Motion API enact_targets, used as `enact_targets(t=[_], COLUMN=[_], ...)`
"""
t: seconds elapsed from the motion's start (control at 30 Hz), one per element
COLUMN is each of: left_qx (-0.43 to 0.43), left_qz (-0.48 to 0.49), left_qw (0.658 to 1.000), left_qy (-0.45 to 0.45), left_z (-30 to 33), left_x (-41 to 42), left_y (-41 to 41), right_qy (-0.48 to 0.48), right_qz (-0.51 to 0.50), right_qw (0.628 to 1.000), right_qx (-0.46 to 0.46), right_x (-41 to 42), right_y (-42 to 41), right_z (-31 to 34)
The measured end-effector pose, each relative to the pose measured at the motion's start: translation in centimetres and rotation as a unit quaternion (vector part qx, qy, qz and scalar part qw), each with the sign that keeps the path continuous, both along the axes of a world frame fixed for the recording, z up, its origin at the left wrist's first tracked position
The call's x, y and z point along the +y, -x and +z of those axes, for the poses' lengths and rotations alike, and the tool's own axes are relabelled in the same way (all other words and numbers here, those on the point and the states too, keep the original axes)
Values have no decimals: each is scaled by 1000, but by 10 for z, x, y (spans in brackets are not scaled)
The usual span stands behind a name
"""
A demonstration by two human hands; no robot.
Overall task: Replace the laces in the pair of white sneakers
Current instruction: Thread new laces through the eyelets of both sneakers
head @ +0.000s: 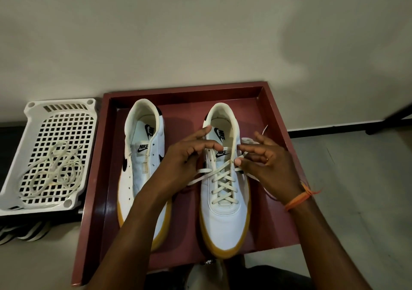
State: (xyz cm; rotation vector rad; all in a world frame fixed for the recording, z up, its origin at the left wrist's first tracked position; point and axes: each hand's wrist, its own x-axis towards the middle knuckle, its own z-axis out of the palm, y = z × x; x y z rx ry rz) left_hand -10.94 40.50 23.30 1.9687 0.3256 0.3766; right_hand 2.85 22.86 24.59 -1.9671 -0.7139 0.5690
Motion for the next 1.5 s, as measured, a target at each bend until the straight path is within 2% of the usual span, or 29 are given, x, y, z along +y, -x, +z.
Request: enact_targets(t=[0.07,0.17,0.3,0.37,0.43,0.5,0.6,0.7,0.77,0.83,0.9,0.97,1.1,1.17,1.23,1.3,1.4,1.5], left_qx=[-1,-1,6,7,4,1,3,8,9,6,4,6,8,5,3,4,4,0], left_qz=[4,8,10,14,17,18,21,21,20,23,31,37,40,43,48,50,48,43], left_qw=[1000,1000,1000,1000,1000,1000,1000,1000,1000,1000,999,999,999,999,999,999,999,999], left_qy=[-6,-5,-1,-1,3,4,3,-2,-3,-8,-11,-7,-8,-12,-13,-8,-10,-18], left_z=[0,0,-3,-3,-4,-4,-3,0,-1,-3,-3,-2,-3,-2,-1,2,3,3], left_x=[0,-1,0,0,-1,-1,-1,-2,-2,-1,-2,-3,-2,-3,-3,-4,-5,-5], left_y=[0,0,0,0,0,0,-1,0,0,0,-1,-1,-1,-1,-2,-2,-1,-1], right_qy=[11,4,-83,-103,-92,-79,-12,-24,-70,-108,-117,-88,-70,-50,-37,-39,-33,-27], right_qz=[-10,-24,-195,-240,-199,-104,10,-13,-80,-180,-244,-233,-75,-27,-25,-43,-121,-163], right_qw=[999,998,977,964,974,989,1000,999,992,965,947,959,985,995,998,998,992,986], right_qx=[-45,-59,16,56,54,64,-12,-24,62,156,171,136,137,86,36,23,-14,14], right_x=[1,0,-10,-15,-14,-9,-3,-3,-4,-10,-17,-18,-7,-1,1,0,-8,-11], right_y=[2,1,-16,-22,-19,-10,-4,-3,-5,-13,-22,-23,-8,-1,2,0,-13,-22], right_z=[2,-1,-8,-10,-10,-8,-9,-11,-5,-2,-1,-2,-3,-5,-7,-6,-6,-19])
